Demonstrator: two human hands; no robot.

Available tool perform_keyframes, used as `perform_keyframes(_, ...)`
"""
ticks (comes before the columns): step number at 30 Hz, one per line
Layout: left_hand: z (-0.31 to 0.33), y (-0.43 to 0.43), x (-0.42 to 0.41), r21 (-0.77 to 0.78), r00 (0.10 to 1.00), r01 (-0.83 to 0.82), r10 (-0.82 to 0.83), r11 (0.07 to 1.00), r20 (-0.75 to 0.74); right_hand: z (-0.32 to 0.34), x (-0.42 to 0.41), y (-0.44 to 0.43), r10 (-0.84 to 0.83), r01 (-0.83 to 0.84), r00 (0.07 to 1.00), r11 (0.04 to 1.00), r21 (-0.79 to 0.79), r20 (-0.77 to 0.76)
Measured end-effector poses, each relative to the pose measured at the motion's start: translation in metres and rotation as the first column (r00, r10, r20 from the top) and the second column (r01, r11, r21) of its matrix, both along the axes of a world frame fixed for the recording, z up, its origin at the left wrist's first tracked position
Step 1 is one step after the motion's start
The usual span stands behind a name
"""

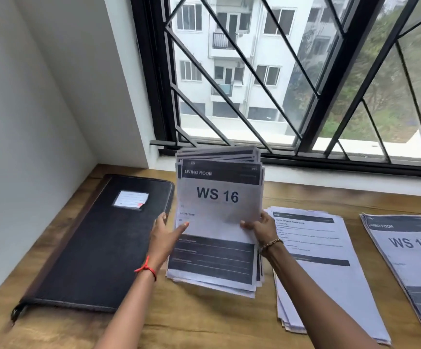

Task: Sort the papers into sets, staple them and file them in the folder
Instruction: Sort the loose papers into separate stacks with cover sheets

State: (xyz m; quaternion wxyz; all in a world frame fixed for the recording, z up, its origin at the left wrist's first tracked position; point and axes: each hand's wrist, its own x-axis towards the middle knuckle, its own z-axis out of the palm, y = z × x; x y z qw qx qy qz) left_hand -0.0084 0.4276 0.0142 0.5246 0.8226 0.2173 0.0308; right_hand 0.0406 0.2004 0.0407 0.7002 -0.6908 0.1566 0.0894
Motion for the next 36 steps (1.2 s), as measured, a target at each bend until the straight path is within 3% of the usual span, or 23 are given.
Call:
perform_keyframes(3,0.029,-0.011,0.010,-0.280,0.979,0.156,-0.110,0.947,0.173,0.032,0.003,-0.015,0.016,-0.031,0.993,0.992,0.124,0.119)
perform_keyframes(4,0.037,-0.016,0.015,-0.308,0.959,0.222,-0.150,0.925,0.240,0.039,0.005,-0.019,0.020,-0.044,0.987,0.988,0.148,0.160)
perform_keyframes(7,0.048,-0.027,0.028,-0.241,0.917,0.228,-0.124,0.943,0.380,0.052,0.010,-0.026,-0.020,-0.023,0.967,0.986,0.164,0.255)
perform_keyframes(10,0.052,-0.041,0.033,-0.125,0.896,0.072,-0.009,0.989,0.443,0.061,0.009,-0.023,-0.079,0.041,0.931,0.993,0.112,0.356)
perform_keyframes(14,0.054,-0.063,0.017,-0.021,0.859,-0.003,0.014,1.000,0.512,0.057,-0.002,-0.006,0.024,-0.037,0.886,0.999,0.020,0.463)
perform_keyframes(17,0.030,-0.072,-0.002,-0.140,0.874,0.026,0.045,0.990,0.484,0.032,-0.016,0.000,0.125,-0.090,0.892,0.991,-0.102,0.434)
perform_keyframes(20,0.006,-0.070,-0.018,-0.259,0.903,0.027,0.087,0.966,0.421,0.010,-0.028,-0.001,0.114,-0.001,0.913,0.961,-0.276,0.392)
perform_keyframes(24,0.000,-0.060,-0.024,-0.340,0.924,0.034,0.101,0.940,0.370,0.003,-0.034,0.000,0.093,0.032,0.917,0.953,-0.303,0.389)
perform_keyframes(28,0.008,-0.056,-0.025,-0.322,0.918,-0.025,0.149,0.946,0.368,0.002,-0.035,0.006,0.033,0.109,0.888,0.954,-0.280,0.458)
perform_keyframes(32,0.010,-0.045,-0.028,-0.281,0.934,0.066,0.041,0.957,0.356,0.001,-0.042,0.001,0.110,0.038,0.905,0.941,-0.336,0.411)
perform_keyframes(36,0.026,-0.035,-0.024,-0.329,0.924,0.063,0.069,0.942,0.375,0.013,-0.043,-0.002,0.073,0.034,0.899,0.971,-0.235,0.433)
